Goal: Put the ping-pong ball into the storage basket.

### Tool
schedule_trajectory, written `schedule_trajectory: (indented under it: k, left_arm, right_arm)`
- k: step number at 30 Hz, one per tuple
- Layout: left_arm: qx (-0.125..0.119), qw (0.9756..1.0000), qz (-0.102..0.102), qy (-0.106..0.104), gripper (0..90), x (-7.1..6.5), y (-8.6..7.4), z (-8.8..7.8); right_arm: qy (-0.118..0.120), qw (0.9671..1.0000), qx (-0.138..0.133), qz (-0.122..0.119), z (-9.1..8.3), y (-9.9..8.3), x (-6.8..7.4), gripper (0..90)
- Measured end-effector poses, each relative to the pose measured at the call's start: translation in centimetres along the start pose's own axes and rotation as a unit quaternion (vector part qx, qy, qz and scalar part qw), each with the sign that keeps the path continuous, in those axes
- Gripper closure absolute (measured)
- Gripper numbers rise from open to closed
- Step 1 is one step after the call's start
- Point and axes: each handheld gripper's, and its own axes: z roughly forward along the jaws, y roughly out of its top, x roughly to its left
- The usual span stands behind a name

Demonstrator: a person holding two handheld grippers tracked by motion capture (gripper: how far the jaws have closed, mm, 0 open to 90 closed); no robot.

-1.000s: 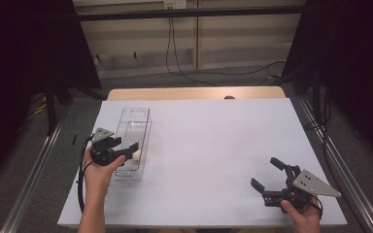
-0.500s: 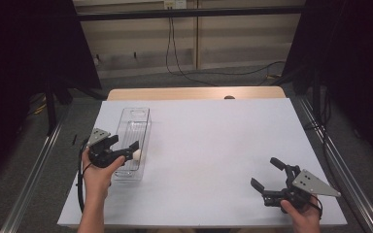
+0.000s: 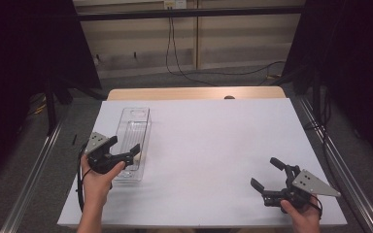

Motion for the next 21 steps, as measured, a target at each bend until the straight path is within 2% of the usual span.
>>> schedule_trajectory:
  k: [4,13,16,21]
  left_arm:
    - [-0.01,0.9999,0.001,-0.006,6.1,-0.4,-0.3,-0.2]
    - [-0.024,0.9997,-0.002,-0.001,4.8,-0.5,-0.8,-0.6]
    - [-0.028,0.9996,0.001,-0.009,4.7,-0.5,-1.0,-0.7]
    - [-0.034,0.9994,0.005,-0.008,4.0,-0.7,-1.3,-1.0]
  right_arm:
    - [0.0,1.0,-0.001,-0.001,0.0,0.0,0.0,3.5]
    - [0.003,1.0,0.0,0.001,0.0,0.0,0.0,3.5]
    - [0.003,1.0,0.0,0.002,0.1,0.0,0.0,3.5]
    - [0.001,1.0,0.0,0.001,0.0,0.0,0.0,3.5]
